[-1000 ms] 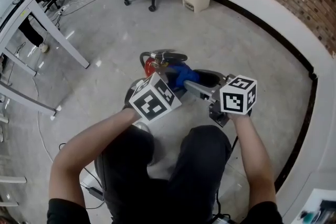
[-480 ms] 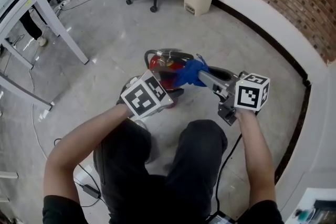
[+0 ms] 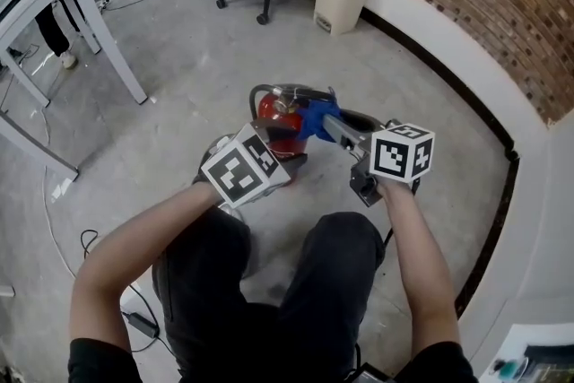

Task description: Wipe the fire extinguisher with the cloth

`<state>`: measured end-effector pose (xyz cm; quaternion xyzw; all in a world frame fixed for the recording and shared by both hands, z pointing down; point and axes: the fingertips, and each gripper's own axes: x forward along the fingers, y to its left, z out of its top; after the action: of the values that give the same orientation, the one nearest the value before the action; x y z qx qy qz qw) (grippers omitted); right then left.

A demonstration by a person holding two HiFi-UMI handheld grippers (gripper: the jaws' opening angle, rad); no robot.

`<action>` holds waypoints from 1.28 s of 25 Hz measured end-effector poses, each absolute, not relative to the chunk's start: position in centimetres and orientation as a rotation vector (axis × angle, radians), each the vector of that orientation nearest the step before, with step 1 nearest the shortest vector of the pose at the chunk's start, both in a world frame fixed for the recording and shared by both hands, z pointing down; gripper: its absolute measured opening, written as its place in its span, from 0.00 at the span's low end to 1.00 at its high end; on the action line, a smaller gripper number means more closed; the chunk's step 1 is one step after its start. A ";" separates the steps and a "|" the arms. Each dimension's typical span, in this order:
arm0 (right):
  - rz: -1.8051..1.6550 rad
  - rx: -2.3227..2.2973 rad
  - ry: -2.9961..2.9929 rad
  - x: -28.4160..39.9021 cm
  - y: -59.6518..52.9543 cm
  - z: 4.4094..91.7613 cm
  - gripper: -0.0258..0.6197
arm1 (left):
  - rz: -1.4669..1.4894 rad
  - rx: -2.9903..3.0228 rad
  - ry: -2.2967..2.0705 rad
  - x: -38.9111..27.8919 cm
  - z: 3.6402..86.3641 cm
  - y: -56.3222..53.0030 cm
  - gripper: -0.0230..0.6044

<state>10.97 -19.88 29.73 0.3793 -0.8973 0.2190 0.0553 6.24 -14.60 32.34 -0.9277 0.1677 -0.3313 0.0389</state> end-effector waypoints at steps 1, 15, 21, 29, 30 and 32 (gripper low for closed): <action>0.672 1.153 -2.712 11.0 -19.9 29.8 0.19 | -1.019 -2.844 0.518 6.0 32.4 -14.6 0.33; 0.738 1.447 -2.644 19.8 -20.0 29.0 0.18 | -1.059 -2.831 0.578 6.3 32.9 -15.5 0.29; 0.560 1.512 -2.746 20.4 -20.0 21.8 0.18 | -1.019 -2.798 0.589 7.5 31.9 -15.5 0.08; 0.385 1.360 -2.799 12.7 -21.8 18.5 0.18 | -0.987 -2.801 0.683 6.5 30.8 -15.9 0.05; 0.389 1.316 -2.775 11.3 -21.9 19.6 0.18 | -0.984 -2.805 0.689 6.2 30.8 -15.9 0.05; 0.396 1.233 -2.703 9.4 -21.8 22.4 0.18 | -0.979 -2.816 0.699 5.8 31.1 -15.8 0.05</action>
<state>9.39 -21.80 22.44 0.4103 -0.8995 0.1318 0.0723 5.78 -15.82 31.14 -0.9189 0.2280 -0.3196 0.0397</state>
